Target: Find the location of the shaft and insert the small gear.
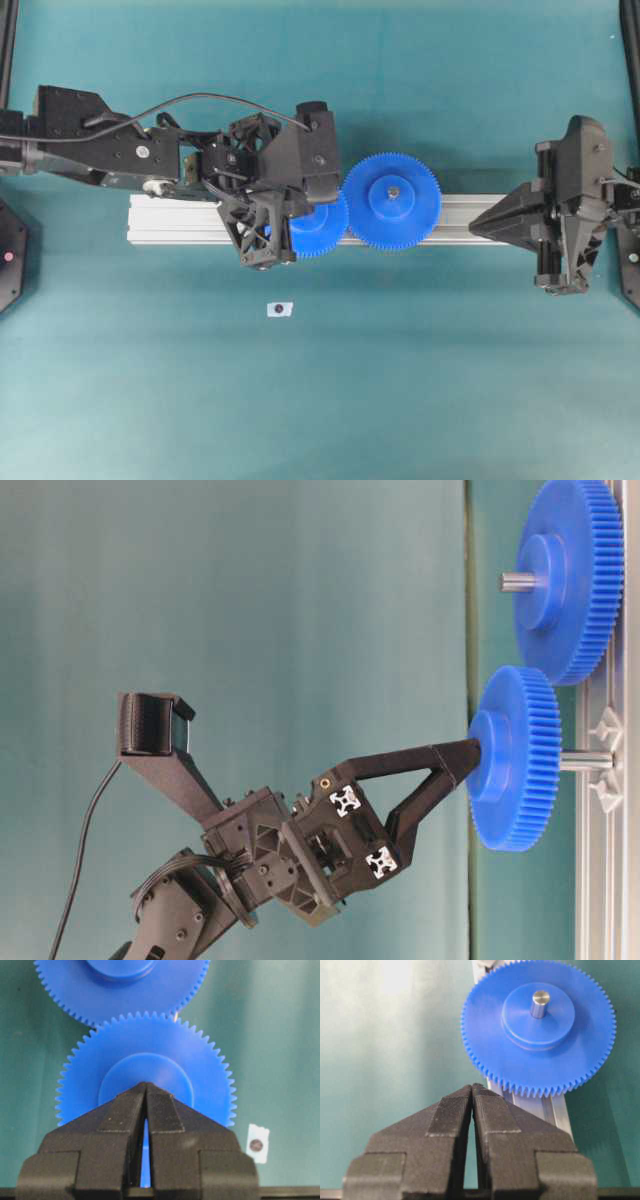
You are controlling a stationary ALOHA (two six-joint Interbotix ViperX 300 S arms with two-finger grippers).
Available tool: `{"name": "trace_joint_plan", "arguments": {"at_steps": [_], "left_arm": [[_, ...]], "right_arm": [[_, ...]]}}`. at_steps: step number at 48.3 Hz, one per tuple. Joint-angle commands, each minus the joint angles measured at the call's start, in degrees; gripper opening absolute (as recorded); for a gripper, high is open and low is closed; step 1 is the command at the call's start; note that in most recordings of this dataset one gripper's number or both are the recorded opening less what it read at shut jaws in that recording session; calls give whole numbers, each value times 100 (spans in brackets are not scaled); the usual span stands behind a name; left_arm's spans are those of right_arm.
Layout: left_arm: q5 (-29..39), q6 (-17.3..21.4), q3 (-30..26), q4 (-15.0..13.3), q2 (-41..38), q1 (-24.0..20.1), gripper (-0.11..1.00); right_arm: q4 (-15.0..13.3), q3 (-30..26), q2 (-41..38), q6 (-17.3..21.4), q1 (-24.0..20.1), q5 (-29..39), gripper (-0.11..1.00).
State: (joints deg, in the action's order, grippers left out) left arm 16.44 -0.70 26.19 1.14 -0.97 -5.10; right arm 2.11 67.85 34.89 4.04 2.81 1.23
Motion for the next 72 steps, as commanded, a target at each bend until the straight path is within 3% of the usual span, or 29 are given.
{"name": "trace_joint_plan", "arguments": {"at_steps": [1,24,37,48,72], "left_arm": [[70,9,-105,9,220,-62,1],[44,-26,-105,9,448,-26,2],[44,-35,-9,9,879,202,2],[44,-132,396,9,1415,492,2],[-114,-492,1292,9,2558,545,2]], "right_arm": [[9,-44,9,35,-9,-44,12],[9,-35,18,35,-9,-44,12],[9,-44,18,35,-9,-53,12],[9,-44,18,35,-9,-53,12],[9,-35,26,26,-9,-176,12]]}}
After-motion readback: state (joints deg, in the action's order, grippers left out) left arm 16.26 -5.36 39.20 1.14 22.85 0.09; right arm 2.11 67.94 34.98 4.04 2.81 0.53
